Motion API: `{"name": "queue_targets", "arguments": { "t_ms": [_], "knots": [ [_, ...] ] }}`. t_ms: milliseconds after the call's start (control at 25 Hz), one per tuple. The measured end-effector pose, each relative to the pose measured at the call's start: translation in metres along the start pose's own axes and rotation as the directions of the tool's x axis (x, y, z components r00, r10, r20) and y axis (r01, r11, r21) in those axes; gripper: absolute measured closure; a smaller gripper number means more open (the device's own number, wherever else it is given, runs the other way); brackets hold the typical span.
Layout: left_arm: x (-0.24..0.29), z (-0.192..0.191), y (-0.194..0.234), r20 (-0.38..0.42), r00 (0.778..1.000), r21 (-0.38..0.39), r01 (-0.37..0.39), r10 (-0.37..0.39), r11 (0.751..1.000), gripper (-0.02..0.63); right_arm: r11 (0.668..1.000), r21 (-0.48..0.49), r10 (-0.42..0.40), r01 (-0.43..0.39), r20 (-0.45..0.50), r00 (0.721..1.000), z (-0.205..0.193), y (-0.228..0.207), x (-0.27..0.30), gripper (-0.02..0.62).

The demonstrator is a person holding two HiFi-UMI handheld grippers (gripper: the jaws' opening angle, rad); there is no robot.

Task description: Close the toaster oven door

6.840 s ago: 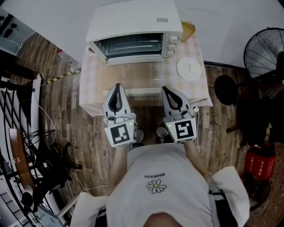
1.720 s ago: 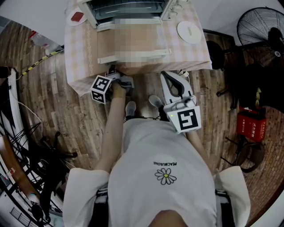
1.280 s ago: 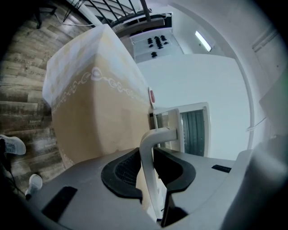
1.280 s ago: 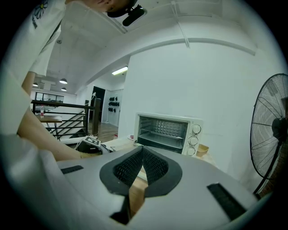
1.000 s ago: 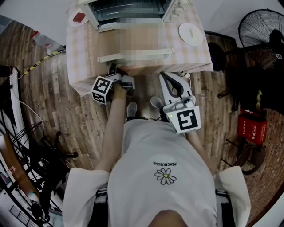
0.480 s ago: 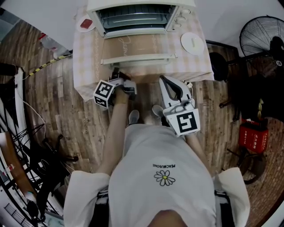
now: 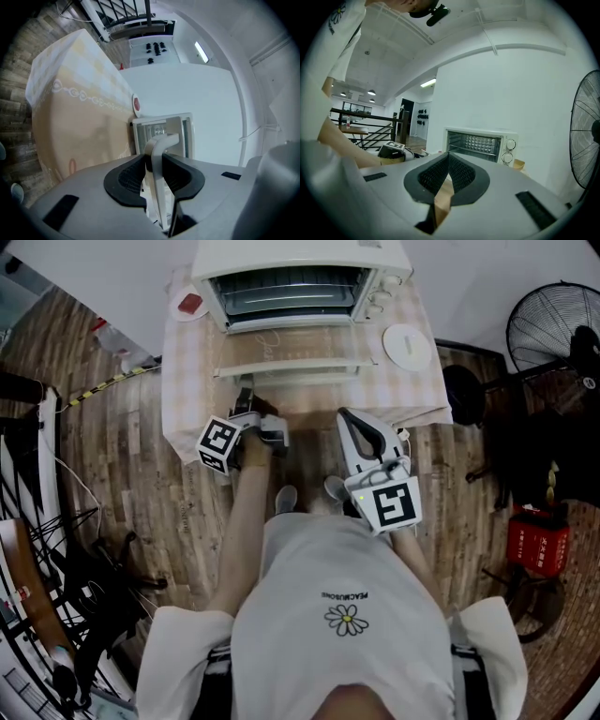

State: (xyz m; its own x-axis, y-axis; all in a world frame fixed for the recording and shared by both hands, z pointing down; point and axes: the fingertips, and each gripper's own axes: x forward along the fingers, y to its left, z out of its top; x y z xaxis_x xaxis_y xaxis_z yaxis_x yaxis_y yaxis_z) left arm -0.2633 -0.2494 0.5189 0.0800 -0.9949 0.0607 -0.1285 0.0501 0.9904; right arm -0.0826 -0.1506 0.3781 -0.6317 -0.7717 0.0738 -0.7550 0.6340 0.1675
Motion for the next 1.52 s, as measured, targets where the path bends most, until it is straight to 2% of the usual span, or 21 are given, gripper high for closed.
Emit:
{"name": "queue_targets", "arguments": {
  "t_ms": [560, 1520],
  "knots": [
    [0.026, 0.012, -0.049, -0.024, 0.992, 0.047, 0.124, -0.123, 0.991, 0.488, 0.999, 0.011, -0.031, 0.031, 0.017, 0.999, 0.005, -0.007, -0.006, 0.584],
    [0.065, 0.028, -0.095, -0.041, 0.975, 0.111, 0.22, -0.216, 0.969, 0.489, 0.996, 0.01, -0.092, 0.092, 0.015, 0.996, 0.004, -0.017, -0.012, 0.584]
  ]
}}
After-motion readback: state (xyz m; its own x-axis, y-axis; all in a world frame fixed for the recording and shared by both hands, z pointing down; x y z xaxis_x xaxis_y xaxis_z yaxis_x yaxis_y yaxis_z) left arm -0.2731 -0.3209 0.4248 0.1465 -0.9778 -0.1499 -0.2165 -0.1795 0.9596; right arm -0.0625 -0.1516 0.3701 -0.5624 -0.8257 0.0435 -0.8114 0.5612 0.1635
